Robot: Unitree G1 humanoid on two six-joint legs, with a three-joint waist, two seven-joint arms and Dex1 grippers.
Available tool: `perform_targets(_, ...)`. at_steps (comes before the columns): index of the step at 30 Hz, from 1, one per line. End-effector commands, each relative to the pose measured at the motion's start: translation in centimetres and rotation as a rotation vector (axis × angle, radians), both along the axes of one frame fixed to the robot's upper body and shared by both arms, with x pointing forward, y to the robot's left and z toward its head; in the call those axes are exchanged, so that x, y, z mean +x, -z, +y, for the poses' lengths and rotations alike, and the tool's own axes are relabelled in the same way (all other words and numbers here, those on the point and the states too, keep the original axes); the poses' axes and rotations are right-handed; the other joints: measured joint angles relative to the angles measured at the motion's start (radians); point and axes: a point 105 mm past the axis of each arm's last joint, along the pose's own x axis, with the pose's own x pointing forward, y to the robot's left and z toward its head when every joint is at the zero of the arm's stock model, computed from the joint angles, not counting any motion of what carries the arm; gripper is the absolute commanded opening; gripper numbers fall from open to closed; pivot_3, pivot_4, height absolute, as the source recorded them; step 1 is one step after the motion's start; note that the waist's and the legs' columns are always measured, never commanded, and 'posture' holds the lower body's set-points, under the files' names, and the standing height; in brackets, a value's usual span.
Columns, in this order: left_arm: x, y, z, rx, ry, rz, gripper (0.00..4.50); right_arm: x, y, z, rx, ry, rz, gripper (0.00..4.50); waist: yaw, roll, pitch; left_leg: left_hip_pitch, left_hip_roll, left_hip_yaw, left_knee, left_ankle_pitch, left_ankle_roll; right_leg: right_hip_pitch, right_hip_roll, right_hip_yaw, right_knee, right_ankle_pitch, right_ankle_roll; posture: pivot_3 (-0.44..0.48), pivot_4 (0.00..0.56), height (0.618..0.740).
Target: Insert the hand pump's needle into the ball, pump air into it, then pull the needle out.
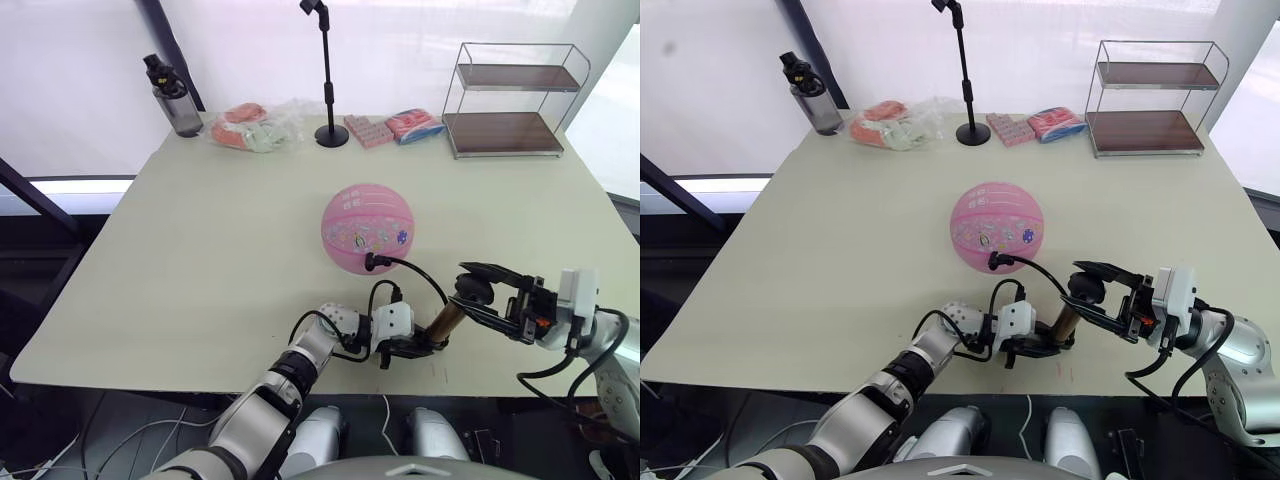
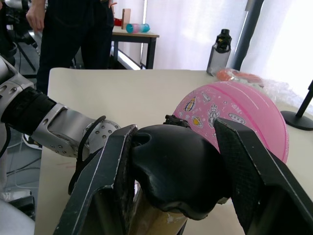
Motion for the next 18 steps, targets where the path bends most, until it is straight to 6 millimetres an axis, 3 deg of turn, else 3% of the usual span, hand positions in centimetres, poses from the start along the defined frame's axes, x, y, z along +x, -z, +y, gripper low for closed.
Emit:
perform_targets(1,-0.7,2.2,1.2,0.083,-0.023,0.068,1.09,-2.5,4.2,1.9,0.053,-0.124,0.325,2.1,0.0,0.0,0.0,0.0,0.0,0.0,0.0,0.0,0.0,0.0,0.0,0.0,0.0,0.0,0.0,0.0,0.15,0.736)
perform_targets(8,-0.7,2.2,1.2,0.083,-0.023,0.068,1.09,-2.2,3.3,1.8,0.044,-0.118,0.278,2.1,0.0,0.0,0.0,0.0,0.0,0.0,0.0,0.0,0.001,0.0,0.0,0.0,-0.002,0.0,0.0,0.0,0.15,0.736)
perform_targets(12,-0.7,2.2,1.2,0.085,-0.02,0.07,1.09,-1.1,0.2,1.2,0.028,-0.088,0.1,2.1,0.0,0.0,0.0,-0.001,0.0,0.0,0.0,0.0,0.001,0.0,0.0,0.0,-0.002,0.0,0.0,0.0,0.15,0.736)
perform_targets(18,-0.9,2.3,1.3,0.088,-0.007,0.074,1.09,-0.7,-4.6,0.0,0.03,-0.065,-0.013,2.1,0.003,0.01,0.013,-0.003,-0.002,0.0,0.0,0.0,0.001,-0.001,-0.001,-0.001,-0.002,0.0,0.0,0.0,0.15,0.736)
